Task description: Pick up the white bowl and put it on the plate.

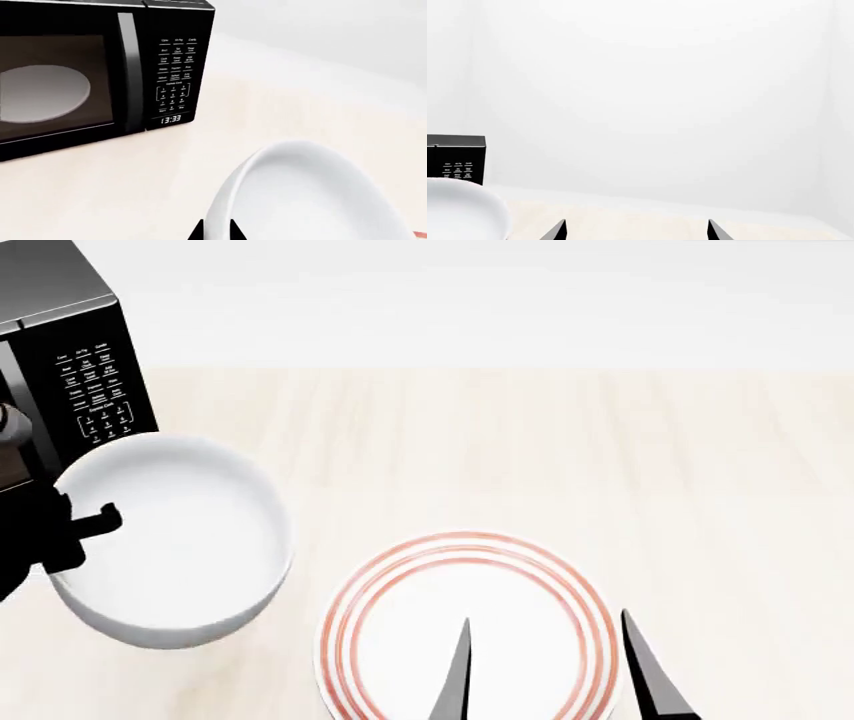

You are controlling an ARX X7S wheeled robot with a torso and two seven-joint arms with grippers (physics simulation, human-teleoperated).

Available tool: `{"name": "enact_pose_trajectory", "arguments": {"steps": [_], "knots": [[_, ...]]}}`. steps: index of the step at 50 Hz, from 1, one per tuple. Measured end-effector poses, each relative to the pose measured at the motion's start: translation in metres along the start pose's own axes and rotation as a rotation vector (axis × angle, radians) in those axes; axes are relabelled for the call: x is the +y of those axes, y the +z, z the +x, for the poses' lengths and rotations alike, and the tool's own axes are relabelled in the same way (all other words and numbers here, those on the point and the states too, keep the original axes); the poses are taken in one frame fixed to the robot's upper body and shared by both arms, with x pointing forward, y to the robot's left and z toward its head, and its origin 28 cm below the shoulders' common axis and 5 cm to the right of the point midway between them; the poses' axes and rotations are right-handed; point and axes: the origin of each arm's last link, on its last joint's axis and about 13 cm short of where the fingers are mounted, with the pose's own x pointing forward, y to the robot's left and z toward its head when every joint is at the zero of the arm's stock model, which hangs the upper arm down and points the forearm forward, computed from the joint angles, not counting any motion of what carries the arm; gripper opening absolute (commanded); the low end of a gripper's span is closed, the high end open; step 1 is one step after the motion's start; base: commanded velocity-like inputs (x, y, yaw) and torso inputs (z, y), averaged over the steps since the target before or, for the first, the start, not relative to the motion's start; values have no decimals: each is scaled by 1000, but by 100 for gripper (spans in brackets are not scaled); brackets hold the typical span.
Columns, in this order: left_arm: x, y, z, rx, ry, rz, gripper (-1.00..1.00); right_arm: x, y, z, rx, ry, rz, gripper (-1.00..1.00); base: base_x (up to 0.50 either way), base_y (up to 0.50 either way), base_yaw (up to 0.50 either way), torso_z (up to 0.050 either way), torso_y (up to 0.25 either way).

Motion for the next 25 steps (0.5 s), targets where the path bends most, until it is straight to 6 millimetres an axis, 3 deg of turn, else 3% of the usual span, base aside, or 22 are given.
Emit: {"name": "enact_pose_trajectory", "arguments": {"steps": [25], "knots": [[-78,3,12,39,-205,-19,-100,0,-1,0,2,1,1,100,0,0,0,0,0]]}}
